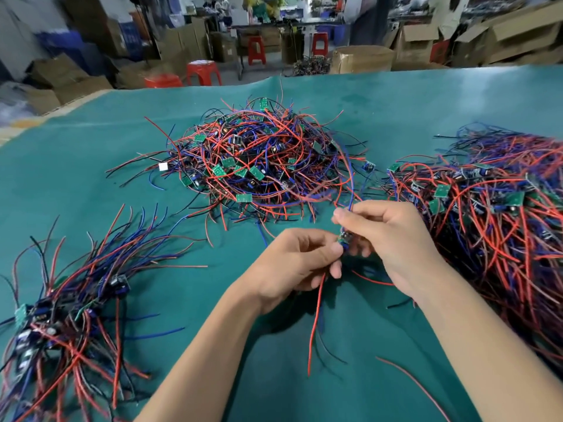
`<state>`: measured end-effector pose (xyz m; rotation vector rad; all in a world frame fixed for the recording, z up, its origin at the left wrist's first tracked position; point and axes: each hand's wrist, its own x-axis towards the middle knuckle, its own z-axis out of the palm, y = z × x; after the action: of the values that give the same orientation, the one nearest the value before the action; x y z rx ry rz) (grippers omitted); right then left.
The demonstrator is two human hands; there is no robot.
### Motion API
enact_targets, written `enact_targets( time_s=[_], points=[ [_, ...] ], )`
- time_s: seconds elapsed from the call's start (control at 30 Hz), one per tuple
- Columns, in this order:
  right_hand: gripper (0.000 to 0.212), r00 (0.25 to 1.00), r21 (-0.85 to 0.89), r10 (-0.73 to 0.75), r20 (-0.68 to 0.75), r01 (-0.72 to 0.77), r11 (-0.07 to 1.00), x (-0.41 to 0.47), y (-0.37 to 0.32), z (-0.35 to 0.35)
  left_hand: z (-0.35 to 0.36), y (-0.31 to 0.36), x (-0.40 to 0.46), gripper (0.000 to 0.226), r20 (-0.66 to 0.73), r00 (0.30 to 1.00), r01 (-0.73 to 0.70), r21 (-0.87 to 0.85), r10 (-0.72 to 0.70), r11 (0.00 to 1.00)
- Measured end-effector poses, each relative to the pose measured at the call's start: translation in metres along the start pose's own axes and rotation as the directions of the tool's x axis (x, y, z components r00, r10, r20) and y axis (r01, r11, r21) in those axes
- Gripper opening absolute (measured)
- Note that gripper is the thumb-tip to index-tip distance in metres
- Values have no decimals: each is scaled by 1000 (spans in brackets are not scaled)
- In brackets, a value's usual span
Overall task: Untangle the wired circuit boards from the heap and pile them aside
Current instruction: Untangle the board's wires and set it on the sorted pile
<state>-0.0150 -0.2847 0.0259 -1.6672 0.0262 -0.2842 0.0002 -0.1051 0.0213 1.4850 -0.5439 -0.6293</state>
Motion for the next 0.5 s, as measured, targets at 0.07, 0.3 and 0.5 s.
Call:
enact_targets(
  time_s=[0.07, 0.3, 0.5],
  points=[
    [23, 996, 2, -22, -85, 22, 1000, 0, 0, 1, -2, 0, 0, 30, 20, 1000, -6, -2, 6, 1000],
    [26, 877, -59, -132, -463, 118, 991, 7, -5, -13, -6, 1, 0, 19, 118, 993, -23, 26, 20, 999],
    [21, 715, 173, -17, -699, 193, 966, 12, -13, -28, -10, 2, -2, 18, 88, 996, -34, 14, 33, 999]
  ],
)
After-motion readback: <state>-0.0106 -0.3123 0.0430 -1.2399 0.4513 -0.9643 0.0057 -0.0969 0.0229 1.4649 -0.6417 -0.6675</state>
